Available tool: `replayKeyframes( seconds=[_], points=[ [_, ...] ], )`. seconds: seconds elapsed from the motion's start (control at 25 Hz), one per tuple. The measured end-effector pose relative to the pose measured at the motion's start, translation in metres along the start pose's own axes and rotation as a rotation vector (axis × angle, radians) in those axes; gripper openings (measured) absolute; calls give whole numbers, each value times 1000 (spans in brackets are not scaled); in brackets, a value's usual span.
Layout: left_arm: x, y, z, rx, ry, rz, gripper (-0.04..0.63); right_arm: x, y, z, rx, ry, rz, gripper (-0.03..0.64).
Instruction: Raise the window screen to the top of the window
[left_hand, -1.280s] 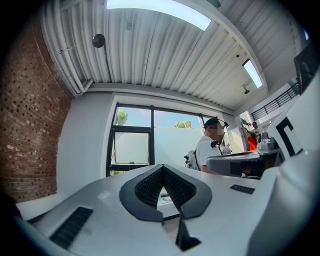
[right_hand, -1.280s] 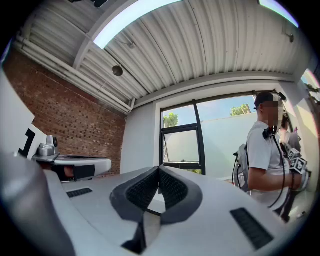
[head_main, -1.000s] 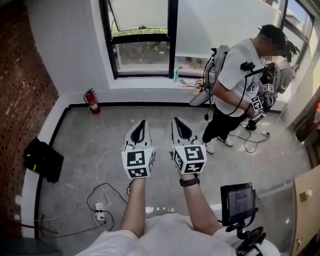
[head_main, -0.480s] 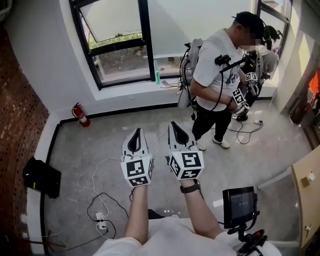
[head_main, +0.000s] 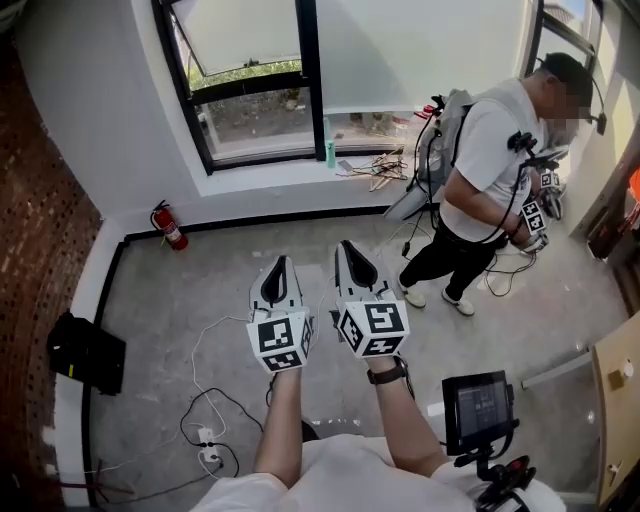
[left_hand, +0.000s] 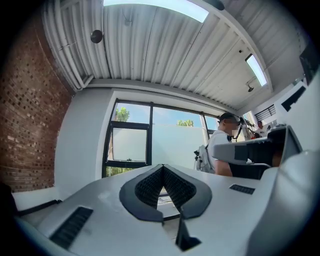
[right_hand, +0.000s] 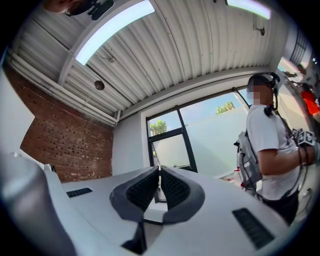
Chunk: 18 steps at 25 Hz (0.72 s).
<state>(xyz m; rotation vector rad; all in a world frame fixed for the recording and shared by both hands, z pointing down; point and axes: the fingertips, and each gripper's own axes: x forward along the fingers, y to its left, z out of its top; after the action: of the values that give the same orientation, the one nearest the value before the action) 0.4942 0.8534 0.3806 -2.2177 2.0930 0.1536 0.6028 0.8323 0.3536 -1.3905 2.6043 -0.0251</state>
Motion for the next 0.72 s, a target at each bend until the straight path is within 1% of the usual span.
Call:
replayKeyframes(
  seconds=[0.08, 0.16, 0.24, 0.32, 0.4, 0.48, 0.56, 0.6, 0.64, 0.72],
  points=[
    [12, 35, -1, 2, 11, 13, 0, 31, 23, -10, 21, 34, 42, 2],
    [27, 71, -3, -50, 32, 10, 0, 62, 48, -21, 26, 58, 85, 2],
    [39, 104, -2, -130, 31, -4, 0, 90, 78, -30, -41, 62, 146, 2],
    [51, 134, -2, -198, 29, -44, 0, 116, 113, -36, -118, 48, 234, 0],
    [63, 163, -3, -232, 32, -85, 0, 141, 142, -40, -127, 33, 288, 0],
    [74, 192, -5, -214, 32, -88, 0, 164, 159, -43, -80, 21, 299, 0],
    [84, 215, -8, -178, 26, -90, 0, 185, 162, -43, -4, 0, 290, 0],
    [89, 223, -10, -161, 19, -95, 0, 194, 160, -44, 17, -9, 277, 0],
    [93, 231, -11, -138, 7, -96, 0, 203, 157, -46, 16, -10, 257, 0],
    [101, 247, -13, -77, -36, -84, 0, 221, 150, -57, -31, 14, 202, 0]
  ],
)
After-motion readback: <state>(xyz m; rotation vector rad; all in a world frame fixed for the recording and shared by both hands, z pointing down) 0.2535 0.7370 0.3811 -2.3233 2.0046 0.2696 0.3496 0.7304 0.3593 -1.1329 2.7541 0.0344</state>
